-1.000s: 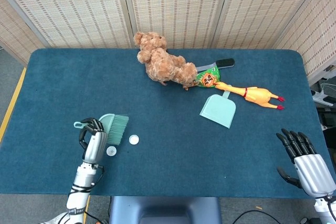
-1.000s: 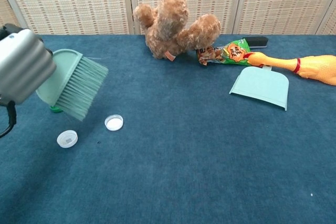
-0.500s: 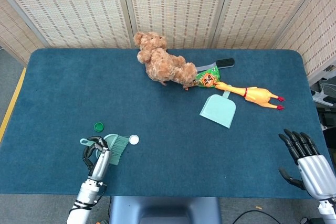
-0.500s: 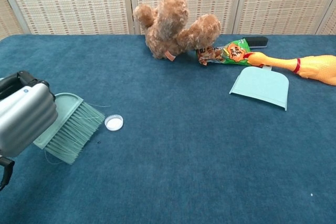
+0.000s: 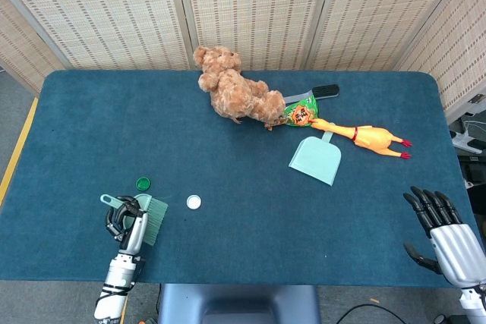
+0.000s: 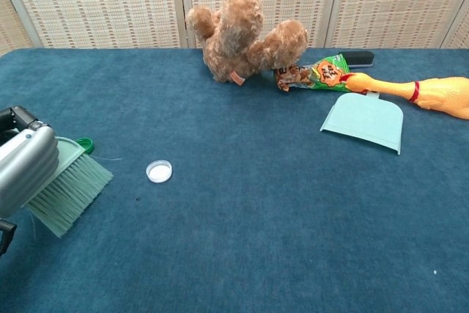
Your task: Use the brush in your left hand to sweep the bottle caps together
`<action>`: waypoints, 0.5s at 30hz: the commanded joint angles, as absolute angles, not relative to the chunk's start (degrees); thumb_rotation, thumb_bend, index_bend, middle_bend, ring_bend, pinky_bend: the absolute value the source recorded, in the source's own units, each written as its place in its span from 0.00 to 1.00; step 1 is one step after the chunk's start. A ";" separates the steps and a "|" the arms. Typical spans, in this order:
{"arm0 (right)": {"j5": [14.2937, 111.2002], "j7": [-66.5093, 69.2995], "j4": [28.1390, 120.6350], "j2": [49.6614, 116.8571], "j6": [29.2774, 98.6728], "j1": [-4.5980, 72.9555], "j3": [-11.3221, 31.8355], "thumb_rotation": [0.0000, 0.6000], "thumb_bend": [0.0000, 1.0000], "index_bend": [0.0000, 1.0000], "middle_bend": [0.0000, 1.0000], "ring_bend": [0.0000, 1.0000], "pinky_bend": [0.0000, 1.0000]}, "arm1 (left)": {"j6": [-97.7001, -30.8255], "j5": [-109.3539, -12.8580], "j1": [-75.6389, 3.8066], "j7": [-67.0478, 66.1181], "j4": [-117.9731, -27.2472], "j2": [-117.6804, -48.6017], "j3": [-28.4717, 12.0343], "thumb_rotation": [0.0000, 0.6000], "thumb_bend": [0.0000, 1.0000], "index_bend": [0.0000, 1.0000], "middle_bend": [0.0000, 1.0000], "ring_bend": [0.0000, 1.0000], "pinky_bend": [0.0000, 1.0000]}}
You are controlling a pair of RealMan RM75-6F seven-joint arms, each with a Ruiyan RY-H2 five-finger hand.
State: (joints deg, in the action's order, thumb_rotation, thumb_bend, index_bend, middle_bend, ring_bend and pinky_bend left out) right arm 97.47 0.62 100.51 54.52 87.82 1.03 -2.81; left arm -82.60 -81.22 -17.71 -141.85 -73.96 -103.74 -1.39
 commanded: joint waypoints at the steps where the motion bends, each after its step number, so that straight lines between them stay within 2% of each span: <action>1: 97.43 0.52 100.56 54.53 87.82 1.01 -2.81 1.00 0.20 0.00 0.00 0.00 0.00 | -82.84 -80.62 -17.97 -140.68 -71.47 -104.13 -2.03 1.00 0.49 0.94 1.00 0.79 0.83; 15: 97.77 0.43 100.80 54.39 88.06 0.82 -2.96 1.00 0.20 0.00 0.00 0.00 0.00 | -84.15 -79.55 -20.83 -133.36 -59.72 -106.57 -5.88 1.00 0.49 0.94 1.00 0.79 0.83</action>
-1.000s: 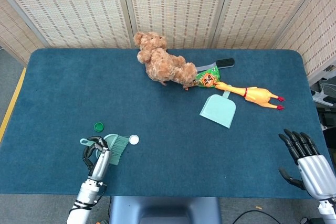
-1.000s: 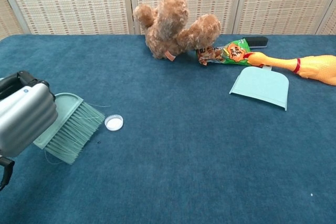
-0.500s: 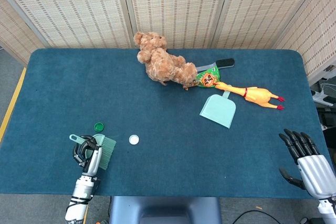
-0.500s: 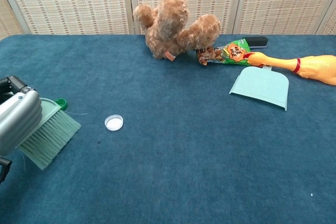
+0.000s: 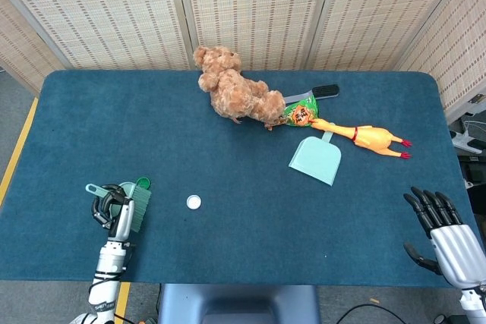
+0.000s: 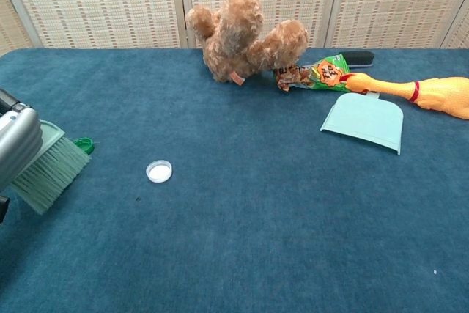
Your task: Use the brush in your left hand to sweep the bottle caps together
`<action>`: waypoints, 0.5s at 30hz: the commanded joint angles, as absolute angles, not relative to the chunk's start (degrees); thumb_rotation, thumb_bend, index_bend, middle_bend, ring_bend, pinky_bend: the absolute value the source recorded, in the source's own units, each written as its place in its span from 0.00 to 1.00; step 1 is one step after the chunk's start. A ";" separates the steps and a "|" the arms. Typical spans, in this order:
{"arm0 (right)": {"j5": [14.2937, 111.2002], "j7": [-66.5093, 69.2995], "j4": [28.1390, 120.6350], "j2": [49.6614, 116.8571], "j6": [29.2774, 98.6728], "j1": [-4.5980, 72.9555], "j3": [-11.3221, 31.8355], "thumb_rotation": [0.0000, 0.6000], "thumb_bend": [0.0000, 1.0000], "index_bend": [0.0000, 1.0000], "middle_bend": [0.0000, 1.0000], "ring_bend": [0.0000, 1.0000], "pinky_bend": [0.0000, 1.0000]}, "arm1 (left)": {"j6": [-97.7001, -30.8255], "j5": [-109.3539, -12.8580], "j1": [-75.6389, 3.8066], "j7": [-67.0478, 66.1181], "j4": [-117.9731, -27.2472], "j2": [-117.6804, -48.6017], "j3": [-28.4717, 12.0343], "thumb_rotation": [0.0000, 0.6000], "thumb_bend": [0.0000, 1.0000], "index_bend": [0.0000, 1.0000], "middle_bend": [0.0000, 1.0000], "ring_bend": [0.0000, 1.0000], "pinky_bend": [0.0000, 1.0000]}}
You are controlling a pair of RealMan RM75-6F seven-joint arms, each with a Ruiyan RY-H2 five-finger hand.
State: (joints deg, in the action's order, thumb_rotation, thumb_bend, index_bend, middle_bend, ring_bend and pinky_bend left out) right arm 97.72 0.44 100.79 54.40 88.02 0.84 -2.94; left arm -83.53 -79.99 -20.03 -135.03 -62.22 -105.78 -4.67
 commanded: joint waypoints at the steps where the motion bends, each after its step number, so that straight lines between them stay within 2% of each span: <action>1: 97.82 0.44 100.82 54.37 88.08 0.80 -2.97 1.00 0.20 0.00 0.00 0.00 0.00 | -84.28 -79.35 -21.07 -132.99 -58.87 -106.74 -6.28 1.00 0.49 0.94 1.00 0.79 0.83; 8: 97.83 0.43 100.93 54.27 88.57 0.54 -2.92 1.00 0.20 0.00 0.00 0.00 0.00 | -85.90 -78.29 -22.14 -130.12 -56.12 -106.85 -8.27 1.00 0.49 0.94 1.00 0.79 0.83; 15: 98.11 0.08 101.10 54.41 87.97 0.74 -3.11 1.00 0.20 0.00 0.00 0.00 0.00 | -88.23 -80.62 -21.12 -132.45 -70.70 -102.04 -5.14 1.00 0.49 0.94 1.00 0.79 0.83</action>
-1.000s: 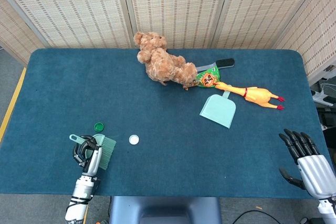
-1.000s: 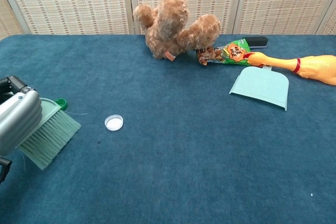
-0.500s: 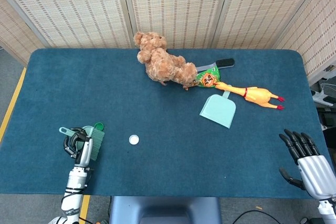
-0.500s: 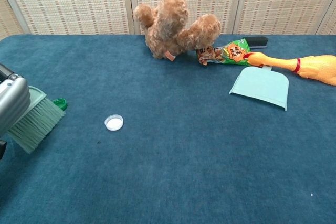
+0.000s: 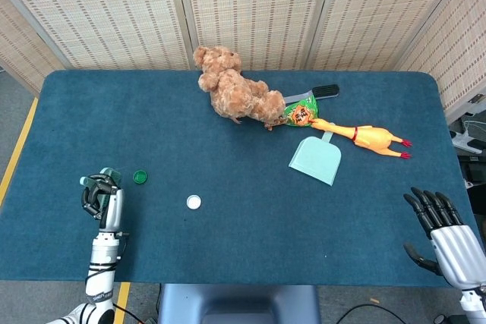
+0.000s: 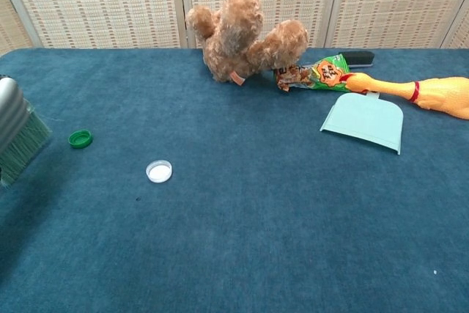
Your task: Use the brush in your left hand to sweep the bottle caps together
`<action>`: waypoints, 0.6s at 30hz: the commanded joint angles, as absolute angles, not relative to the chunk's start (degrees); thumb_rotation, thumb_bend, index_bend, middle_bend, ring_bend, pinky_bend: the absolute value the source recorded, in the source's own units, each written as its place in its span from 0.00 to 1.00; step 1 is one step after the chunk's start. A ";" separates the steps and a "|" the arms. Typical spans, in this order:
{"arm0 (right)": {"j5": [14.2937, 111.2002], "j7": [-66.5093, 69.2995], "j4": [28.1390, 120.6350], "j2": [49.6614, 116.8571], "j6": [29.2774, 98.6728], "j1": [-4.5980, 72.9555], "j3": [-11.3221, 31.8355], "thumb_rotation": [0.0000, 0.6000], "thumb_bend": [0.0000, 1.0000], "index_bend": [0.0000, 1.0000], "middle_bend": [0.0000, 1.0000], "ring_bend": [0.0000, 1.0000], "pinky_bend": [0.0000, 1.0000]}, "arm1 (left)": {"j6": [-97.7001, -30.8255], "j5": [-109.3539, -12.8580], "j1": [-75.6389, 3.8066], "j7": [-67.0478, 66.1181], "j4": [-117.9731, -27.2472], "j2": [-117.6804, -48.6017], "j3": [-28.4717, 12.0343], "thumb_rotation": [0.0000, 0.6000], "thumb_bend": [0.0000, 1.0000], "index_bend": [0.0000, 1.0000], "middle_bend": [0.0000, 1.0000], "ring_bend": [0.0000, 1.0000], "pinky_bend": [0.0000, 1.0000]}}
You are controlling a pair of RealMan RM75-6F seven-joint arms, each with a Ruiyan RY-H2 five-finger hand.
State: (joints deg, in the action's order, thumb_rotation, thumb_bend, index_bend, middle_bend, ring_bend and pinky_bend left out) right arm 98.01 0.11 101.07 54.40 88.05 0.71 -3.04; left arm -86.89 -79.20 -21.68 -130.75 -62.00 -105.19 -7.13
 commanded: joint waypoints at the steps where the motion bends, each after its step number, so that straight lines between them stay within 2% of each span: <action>1: 98.17 0.11 101.11 54.40 87.98 0.74 -3.13 1.00 0.20 0.00 0.00 0.00 0.00 | -88.20 -80.76 -21.01 -132.81 -72.82 -101.39 -4.72 1.00 0.49 0.94 1.00 0.79 0.83; 11: 98.62 1.44 100.97 53.85 88.97 0.35 -3.24 1.00 0.20 0.00 0.00 0.00 0.00 | -88.81 -83.05 -21.45 -134.86 -91.27 -98.11 -3.53 1.00 0.49 0.94 1.00 0.79 0.82; 18: 99.05 2.28 100.92 53.55 88.78 0.47 -3.48 1.00 0.20 0.00 0.00 0.00 0.00 | -87.81 -84.10 -22.44 -138.17 -99.48 -100.54 -3.15 1.00 0.49 0.93 1.00 0.79 0.81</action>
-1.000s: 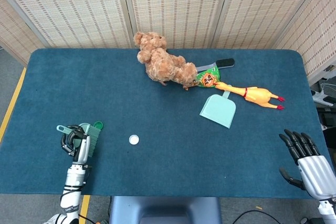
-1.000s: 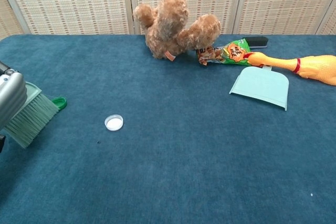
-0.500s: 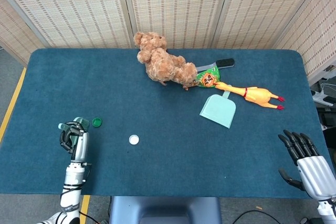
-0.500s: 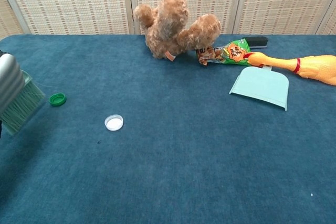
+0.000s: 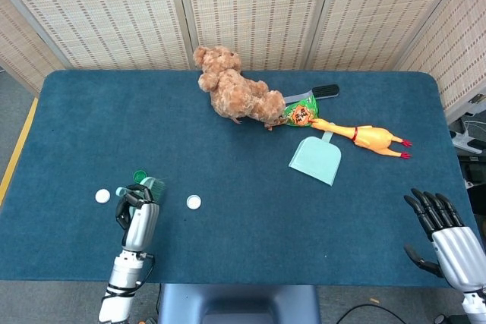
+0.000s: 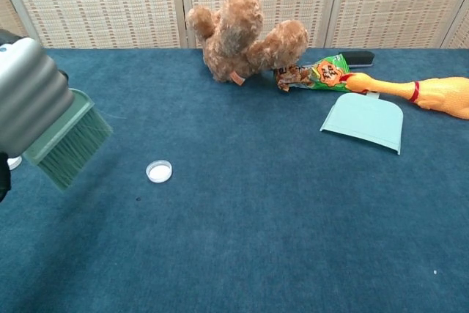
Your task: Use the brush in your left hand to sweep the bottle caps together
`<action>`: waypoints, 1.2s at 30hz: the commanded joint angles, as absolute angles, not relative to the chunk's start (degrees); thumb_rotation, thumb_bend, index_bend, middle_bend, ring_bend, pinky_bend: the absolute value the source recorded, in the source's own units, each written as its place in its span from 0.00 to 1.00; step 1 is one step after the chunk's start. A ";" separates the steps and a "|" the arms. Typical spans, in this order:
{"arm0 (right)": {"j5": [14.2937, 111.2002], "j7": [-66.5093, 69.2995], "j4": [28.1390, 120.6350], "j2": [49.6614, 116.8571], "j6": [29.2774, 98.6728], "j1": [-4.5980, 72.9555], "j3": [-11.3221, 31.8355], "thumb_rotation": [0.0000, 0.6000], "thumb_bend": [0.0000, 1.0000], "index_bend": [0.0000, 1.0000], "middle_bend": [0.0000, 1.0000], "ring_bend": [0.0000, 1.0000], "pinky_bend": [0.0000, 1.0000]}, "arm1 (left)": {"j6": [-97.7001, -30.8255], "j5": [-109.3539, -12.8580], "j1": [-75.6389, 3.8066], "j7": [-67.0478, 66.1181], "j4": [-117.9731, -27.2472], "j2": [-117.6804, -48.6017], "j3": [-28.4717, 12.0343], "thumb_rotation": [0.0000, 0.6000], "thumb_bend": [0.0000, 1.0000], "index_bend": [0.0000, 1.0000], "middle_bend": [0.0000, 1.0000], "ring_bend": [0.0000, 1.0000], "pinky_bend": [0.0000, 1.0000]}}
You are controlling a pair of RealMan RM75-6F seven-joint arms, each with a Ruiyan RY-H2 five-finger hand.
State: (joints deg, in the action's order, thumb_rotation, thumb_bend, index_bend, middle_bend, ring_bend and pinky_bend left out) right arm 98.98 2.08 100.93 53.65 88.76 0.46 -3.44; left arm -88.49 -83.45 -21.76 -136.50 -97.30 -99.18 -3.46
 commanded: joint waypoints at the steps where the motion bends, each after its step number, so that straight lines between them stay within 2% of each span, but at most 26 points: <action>1: 99.07 2.41 100.90 53.49 88.79 0.46 -3.50 1.00 0.20 0.00 0.00 0.00 0.00 | -87.45 -84.01 -22.64 -138.58 -99.60 -101.13 -3.15 1.00 0.49 0.93 1.00 0.79 0.81; 15: 97.80 4.19 100.26 53.01 88.01 0.88 -3.14 1.00 0.20 0.00 0.00 0.00 0.00 | -82.66 -82.64 -25.93 -140.55 -95.33 -109.60 -3.87 1.00 0.50 0.93 1.00 0.79 0.82; 24: 97.19 4.92 100.08 52.81 87.82 1.03 -2.87 1.00 0.20 0.00 0.00 0.00 0.00 | -81.85 -82.25 -26.76 -140.72 -95.27 -111.39 -3.39 1.00 0.51 0.93 1.00 0.79 0.81; 36: 97.08 5.32 99.91 52.66 88.11 0.90 -2.78 1.00 0.20 0.00 0.00 0.00 0.00 | -80.26 -80.69 -27.69 -139.89 -90.55 -113.34 -2.78 1.00 0.51 0.93 1.00 0.79 0.81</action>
